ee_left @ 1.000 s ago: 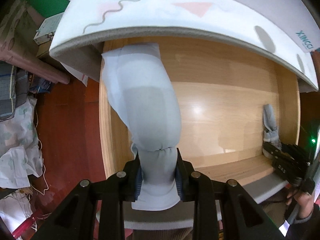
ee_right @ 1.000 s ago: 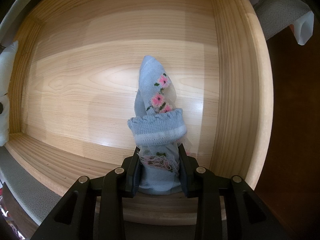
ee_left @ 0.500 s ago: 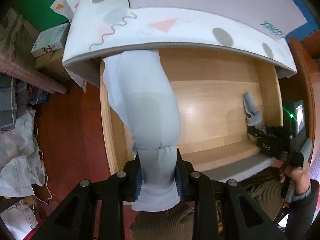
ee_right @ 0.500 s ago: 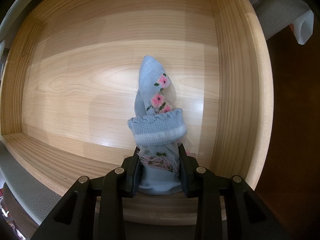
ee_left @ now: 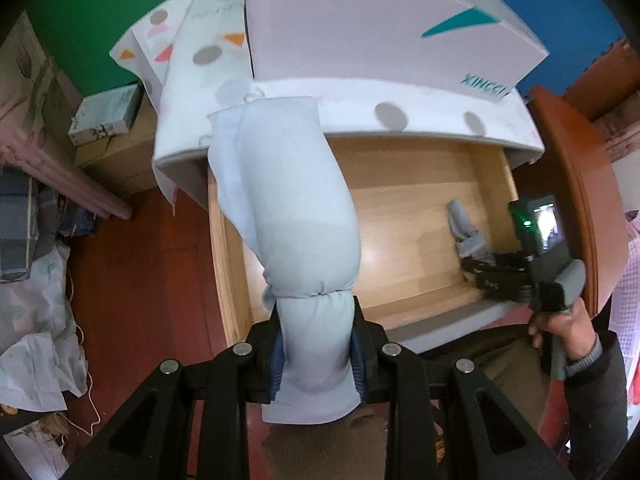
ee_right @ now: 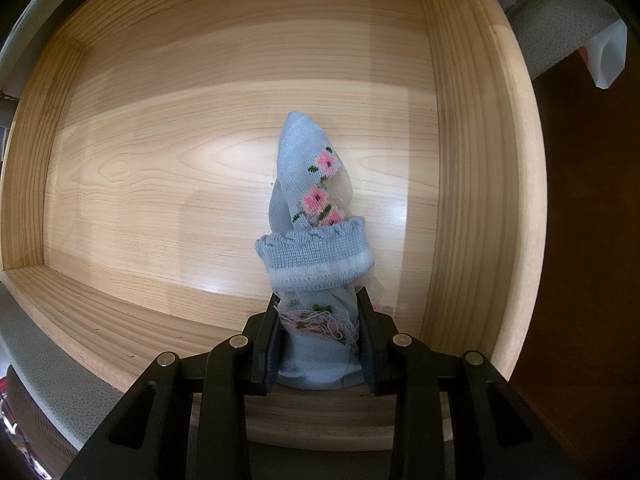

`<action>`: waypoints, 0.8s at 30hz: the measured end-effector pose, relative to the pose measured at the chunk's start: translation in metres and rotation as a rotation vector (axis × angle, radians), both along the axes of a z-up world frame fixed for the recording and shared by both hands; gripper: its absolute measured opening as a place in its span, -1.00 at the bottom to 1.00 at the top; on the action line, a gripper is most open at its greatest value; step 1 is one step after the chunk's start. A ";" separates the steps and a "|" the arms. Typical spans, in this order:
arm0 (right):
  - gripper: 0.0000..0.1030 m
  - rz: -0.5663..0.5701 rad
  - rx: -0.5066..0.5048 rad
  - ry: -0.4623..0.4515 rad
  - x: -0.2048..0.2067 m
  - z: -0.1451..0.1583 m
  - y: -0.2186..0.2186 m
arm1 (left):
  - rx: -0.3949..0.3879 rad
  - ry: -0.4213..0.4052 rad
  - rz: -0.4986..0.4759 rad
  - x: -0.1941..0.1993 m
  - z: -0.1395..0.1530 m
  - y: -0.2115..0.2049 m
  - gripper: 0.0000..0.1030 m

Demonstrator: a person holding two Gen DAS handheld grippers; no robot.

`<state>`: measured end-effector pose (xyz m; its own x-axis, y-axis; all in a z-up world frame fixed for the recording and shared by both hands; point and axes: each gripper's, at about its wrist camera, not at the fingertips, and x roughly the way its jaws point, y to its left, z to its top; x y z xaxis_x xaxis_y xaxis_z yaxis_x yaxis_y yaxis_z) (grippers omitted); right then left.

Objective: Take underwear out of drawer
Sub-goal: 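Carry the white rolled item into the white box and open the left tool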

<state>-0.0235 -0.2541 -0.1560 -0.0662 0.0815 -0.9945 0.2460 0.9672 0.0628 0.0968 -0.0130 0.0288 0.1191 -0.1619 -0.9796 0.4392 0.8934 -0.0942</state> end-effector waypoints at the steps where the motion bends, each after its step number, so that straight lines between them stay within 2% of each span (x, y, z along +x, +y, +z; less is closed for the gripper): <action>1: -0.42 0.000 0.000 0.000 -0.001 0.000 0.000 | -0.006 -0.010 -0.002 -0.001 0.006 0.001 -0.48; 6: -0.42 0.000 0.000 0.000 0.001 0.000 0.001 | -0.065 -0.080 0.002 -0.001 0.044 0.007 -0.48; 12: -0.42 0.001 -0.001 0.000 0.001 -0.001 0.001 | -0.116 -0.245 0.030 0.008 0.095 0.009 -0.48; 19: -0.42 0.002 -0.002 0.000 0.001 -0.001 0.001 | -0.160 -0.364 0.050 0.029 0.130 0.003 -0.48; 24: -0.42 0.000 -0.004 -0.001 0.003 -0.001 0.002 | -0.157 -0.428 0.044 0.049 0.149 -0.012 -0.48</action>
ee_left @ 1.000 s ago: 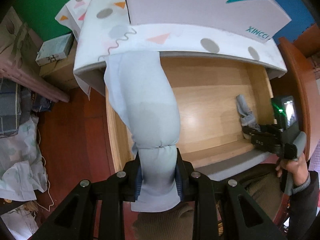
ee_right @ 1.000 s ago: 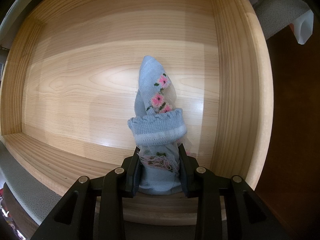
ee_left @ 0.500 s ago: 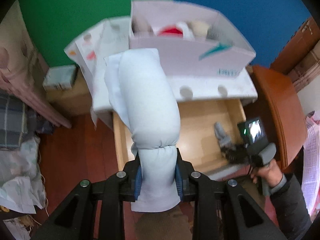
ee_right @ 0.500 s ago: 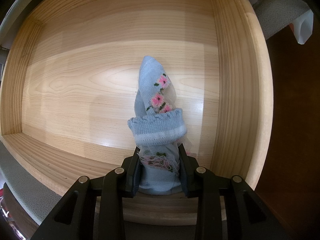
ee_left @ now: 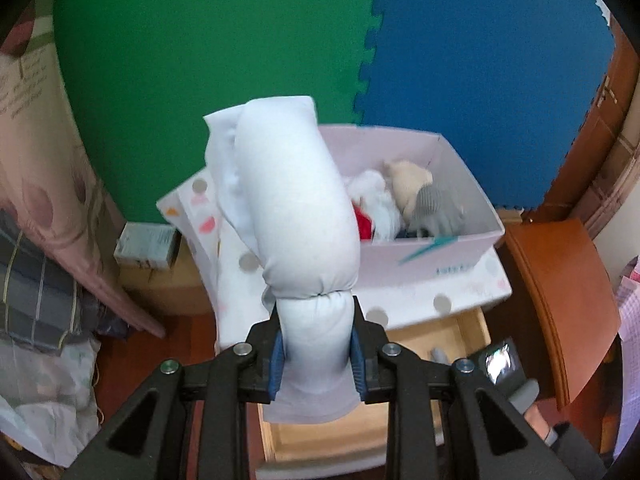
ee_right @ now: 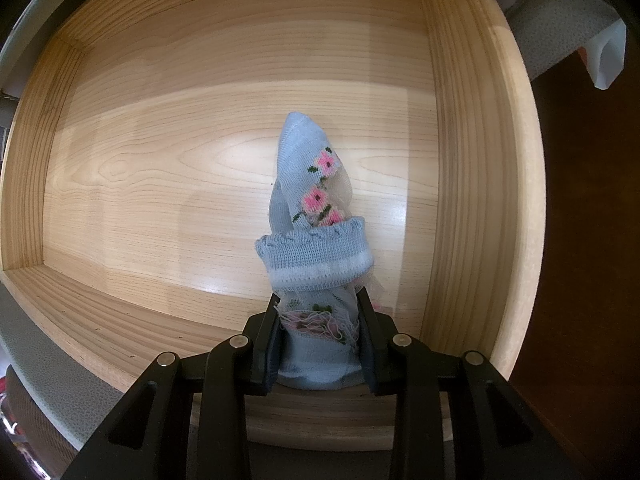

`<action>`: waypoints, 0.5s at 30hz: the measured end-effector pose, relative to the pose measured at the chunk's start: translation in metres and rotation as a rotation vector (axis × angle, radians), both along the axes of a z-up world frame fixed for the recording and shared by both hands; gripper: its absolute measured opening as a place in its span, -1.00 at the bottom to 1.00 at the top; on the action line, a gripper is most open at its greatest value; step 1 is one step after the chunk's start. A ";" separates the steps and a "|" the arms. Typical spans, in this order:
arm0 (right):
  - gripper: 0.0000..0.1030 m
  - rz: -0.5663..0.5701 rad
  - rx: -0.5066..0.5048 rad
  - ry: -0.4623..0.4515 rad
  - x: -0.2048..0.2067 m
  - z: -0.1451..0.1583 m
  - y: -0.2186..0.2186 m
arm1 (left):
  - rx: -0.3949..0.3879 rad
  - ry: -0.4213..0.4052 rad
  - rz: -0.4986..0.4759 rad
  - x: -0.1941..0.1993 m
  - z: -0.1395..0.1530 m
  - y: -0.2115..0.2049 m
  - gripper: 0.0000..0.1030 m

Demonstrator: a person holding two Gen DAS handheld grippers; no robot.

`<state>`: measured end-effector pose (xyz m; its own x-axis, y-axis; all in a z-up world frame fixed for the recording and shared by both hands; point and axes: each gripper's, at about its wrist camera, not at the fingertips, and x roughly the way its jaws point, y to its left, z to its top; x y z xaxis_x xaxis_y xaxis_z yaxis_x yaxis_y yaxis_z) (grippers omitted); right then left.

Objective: Take underwear out of drawer
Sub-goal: 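Carry the white rolled item into the white box and open the left tool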

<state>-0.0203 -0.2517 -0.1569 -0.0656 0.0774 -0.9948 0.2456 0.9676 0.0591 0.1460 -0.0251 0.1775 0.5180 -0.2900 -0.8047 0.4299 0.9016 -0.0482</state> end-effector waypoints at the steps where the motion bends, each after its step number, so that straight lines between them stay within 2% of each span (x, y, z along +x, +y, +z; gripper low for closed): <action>1: -0.42 0.000 0.000 0.000 0.000 0.000 0.000 | -0.001 -0.010 -0.001 0.005 0.004 -0.004 -0.48; 8: -0.42 -0.001 0.003 -0.002 0.001 0.000 0.001 | 0.003 -0.079 0.006 0.038 0.020 -0.034 -0.48; 15: -0.42 -0.001 0.003 -0.002 0.002 -0.002 0.002 | 0.006 -0.066 0.039 0.081 0.008 -0.055 -0.48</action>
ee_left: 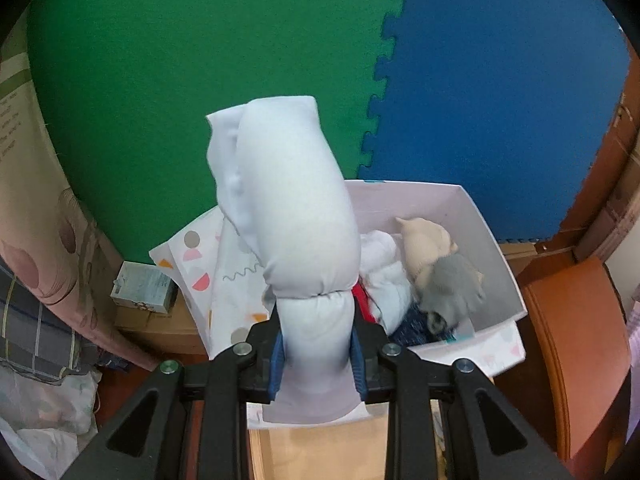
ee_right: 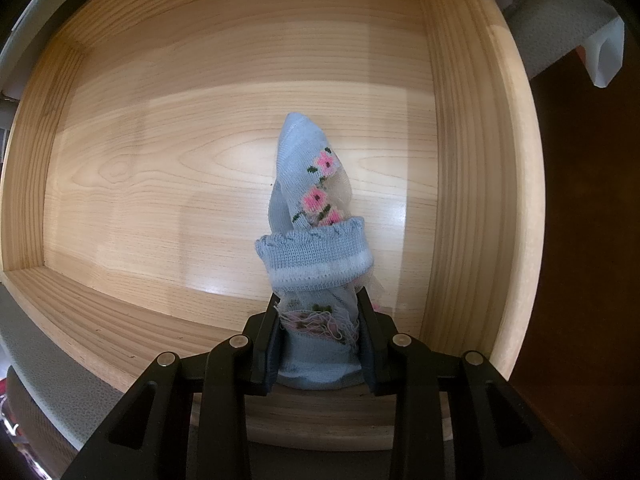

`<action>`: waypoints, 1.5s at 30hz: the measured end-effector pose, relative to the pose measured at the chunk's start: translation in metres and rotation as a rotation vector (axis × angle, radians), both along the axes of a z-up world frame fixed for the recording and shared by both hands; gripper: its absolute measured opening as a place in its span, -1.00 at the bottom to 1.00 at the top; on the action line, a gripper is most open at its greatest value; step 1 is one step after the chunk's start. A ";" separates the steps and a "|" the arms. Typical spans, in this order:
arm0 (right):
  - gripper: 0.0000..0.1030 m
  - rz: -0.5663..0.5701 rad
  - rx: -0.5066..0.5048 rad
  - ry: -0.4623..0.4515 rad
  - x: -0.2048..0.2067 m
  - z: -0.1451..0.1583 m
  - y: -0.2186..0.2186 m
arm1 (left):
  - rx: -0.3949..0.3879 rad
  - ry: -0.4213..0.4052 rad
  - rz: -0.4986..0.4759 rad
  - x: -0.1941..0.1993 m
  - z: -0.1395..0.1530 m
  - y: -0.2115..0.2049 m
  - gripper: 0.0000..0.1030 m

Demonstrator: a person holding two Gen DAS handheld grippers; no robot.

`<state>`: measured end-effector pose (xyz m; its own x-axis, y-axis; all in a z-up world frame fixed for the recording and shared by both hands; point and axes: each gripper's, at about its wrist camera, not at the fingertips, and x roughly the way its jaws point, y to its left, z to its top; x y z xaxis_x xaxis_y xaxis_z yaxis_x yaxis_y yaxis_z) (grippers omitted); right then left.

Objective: Take underwear out of drawer
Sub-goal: 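Carry the white rolled item into the white box and open the left tool, then return the open left tool over the drawer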

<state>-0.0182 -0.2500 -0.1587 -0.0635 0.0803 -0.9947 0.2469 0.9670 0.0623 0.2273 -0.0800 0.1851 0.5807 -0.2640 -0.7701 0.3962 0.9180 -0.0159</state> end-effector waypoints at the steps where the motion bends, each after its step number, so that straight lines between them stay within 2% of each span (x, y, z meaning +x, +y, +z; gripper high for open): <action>1: -0.42 0.000 0.000 0.000 -0.001 0.000 0.000 | 0.012 0.001 0.000 0.005 -0.003 -0.003 -0.48; 4: -0.42 0.002 0.001 -0.001 -0.002 -0.003 0.001 | 0.040 -0.004 -0.002 0.019 -0.011 -0.013 -0.48; 12: -0.42 0.000 0.004 -0.002 -0.001 -0.006 0.002 | 0.085 0.054 -0.002 0.045 -0.053 -0.030 -0.47; 20: -0.41 -0.017 0.018 -0.005 0.002 -0.008 0.001 | 0.083 0.109 0.025 0.058 -0.079 -0.028 -0.43; 24: -0.41 -0.016 0.017 -0.005 0.003 -0.009 0.001 | 0.078 0.117 0.047 0.061 -0.082 -0.026 -0.30; 31: -0.41 -0.016 0.017 -0.004 0.003 -0.009 0.002 | 0.095 0.120 0.059 0.056 -0.081 -0.023 -0.20; 33: -0.41 -0.016 0.017 -0.004 0.003 -0.009 0.002 | 0.093 0.124 0.061 0.055 -0.080 -0.022 0.00; 35: -0.41 -0.016 0.017 -0.004 0.003 -0.009 0.002 | 0.085 0.137 0.047 0.052 -0.079 -0.021 0.06; 39: -0.41 -0.015 0.017 -0.004 0.003 -0.010 0.001 | 0.102 0.118 0.023 0.044 -0.075 -0.021 0.06; 45: -0.42 -0.016 0.017 -0.003 0.006 -0.012 0.002 | 0.086 0.092 0.018 0.030 -0.062 -0.013 0.07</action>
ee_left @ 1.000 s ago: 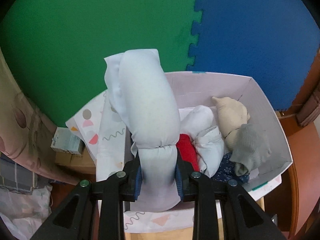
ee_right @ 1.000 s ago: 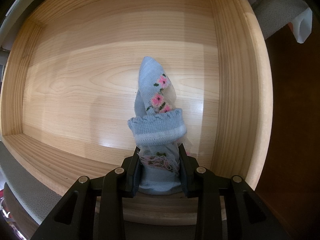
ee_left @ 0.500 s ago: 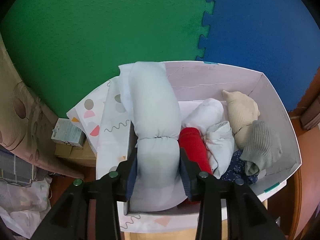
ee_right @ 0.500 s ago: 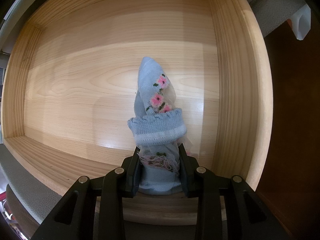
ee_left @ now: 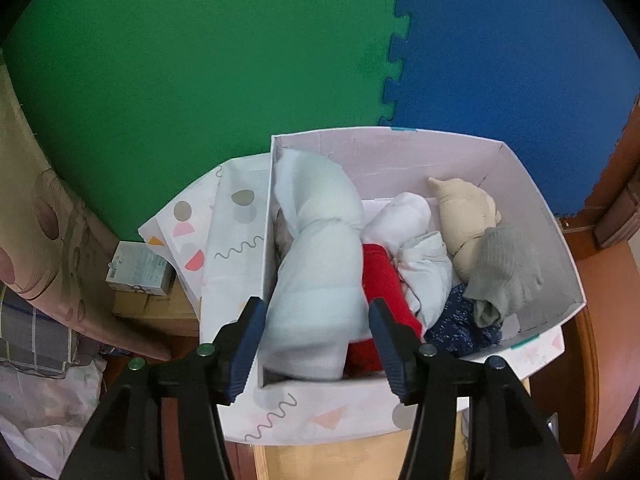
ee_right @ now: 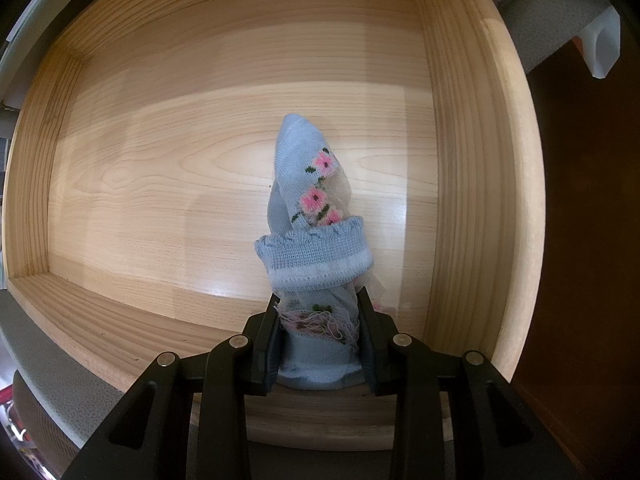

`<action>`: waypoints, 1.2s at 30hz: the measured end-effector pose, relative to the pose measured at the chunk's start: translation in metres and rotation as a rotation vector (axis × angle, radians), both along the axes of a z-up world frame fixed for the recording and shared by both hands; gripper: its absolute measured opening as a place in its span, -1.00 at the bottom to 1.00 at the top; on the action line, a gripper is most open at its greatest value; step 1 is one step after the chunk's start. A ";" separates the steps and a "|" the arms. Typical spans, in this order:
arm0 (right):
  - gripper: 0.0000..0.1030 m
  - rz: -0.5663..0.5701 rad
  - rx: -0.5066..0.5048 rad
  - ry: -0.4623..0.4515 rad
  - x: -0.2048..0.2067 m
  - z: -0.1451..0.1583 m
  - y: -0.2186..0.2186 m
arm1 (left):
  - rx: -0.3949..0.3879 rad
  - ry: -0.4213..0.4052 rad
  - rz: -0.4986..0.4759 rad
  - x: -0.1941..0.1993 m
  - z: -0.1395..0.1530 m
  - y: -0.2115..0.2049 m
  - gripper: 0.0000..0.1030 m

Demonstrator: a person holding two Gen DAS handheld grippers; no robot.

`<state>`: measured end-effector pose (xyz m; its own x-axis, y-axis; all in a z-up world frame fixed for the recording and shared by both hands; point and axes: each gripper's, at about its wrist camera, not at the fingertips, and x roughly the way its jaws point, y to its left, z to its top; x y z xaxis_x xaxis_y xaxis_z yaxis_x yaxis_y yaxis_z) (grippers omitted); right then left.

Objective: Take underwear out of drawer
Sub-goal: 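Return the open left tool over the drawer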

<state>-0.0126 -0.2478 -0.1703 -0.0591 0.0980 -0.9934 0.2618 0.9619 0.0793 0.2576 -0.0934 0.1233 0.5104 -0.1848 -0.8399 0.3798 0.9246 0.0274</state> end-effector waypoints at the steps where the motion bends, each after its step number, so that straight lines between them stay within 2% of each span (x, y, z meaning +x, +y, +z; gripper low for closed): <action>1: -0.42 0.000 0.000 0.000 -0.001 0.000 0.000 | 0.000 -0.007 0.002 -0.003 0.002 0.001 0.07; 8: -0.42 0.000 -0.001 0.001 0.001 -0.001 0.001 | -0.043 -0.024 0.016 -0.031 0.014 0.026 0.07; 15: -0.42 0.002 -0.001 0.001 -0.001 -0.001 0.000 | -0.063 -0.070 0.054 -0.078 0.010 0.064 0.07; 21: -0.43 0.002 -0.003 0.003 0.000 -0.002 0.000 | -0.020 -0.103 0.102 -0.121 -0.024 0.088 0.07; 26: -0.43 0.001 -0.005 0.004 0.001 -0.002 0.001 | -0.040 -0.029 0.161 -0.145 -0.072 0.099 0.07; 29: -0.44 0.002 -0.009 0.005 0.000 -0.003 0.001 | -0.037 0.013 0.163 -0.157 -0.099 0.096 0.07; 36: -0.44 0.003 -0.010 0.006 -0.001 -0.002 0.002 | 0.020 0.022 0.121 -0.181 -0.140 0.080 0.07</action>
